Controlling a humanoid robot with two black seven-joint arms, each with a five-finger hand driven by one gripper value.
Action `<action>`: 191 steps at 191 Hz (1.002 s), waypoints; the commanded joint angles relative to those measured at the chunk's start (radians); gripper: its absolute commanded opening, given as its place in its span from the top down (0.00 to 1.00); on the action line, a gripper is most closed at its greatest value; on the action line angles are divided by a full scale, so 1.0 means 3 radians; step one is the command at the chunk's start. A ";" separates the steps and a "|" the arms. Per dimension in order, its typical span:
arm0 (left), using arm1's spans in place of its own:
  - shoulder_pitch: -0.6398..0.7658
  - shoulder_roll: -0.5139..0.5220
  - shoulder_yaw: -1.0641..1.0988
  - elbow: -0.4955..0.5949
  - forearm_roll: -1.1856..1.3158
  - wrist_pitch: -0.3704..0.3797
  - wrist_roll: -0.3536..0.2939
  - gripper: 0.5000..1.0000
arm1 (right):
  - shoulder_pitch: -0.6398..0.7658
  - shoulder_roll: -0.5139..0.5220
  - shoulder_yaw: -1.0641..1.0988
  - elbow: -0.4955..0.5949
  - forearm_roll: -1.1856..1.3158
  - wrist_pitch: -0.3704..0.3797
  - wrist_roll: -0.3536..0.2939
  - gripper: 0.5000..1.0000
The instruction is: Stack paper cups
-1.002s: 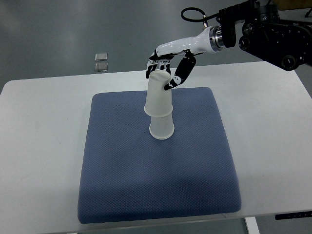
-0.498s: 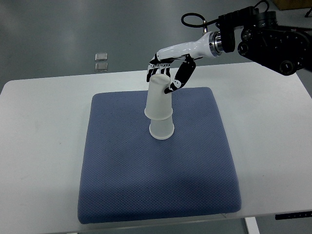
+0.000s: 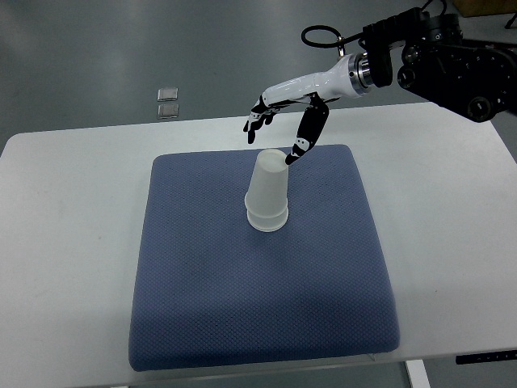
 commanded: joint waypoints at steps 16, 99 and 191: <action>0.0000 0.0000 0.0000 0.0000 0.0003 0.0000 0.0000 0.00 | -0.0008 0.0000 0.0009 0.0000 0.0001 0.0001 0.0000 0.21; 0.0000 0.0000 0.0000 0.0000 0.0003 0.0000 0.0000 0.00 | -0.0433 -0.0016 0.0490 -0.0527 0.0533 -0.0250 -0.0118 0.21; 0.0000 0.0000 0.0000 0.0000 -0.0002 0.0000 0.0000 0.00 | -0.1307 0.0035 0.1017 -0.1242 0.2338 -0.1267 -0.0430 0.22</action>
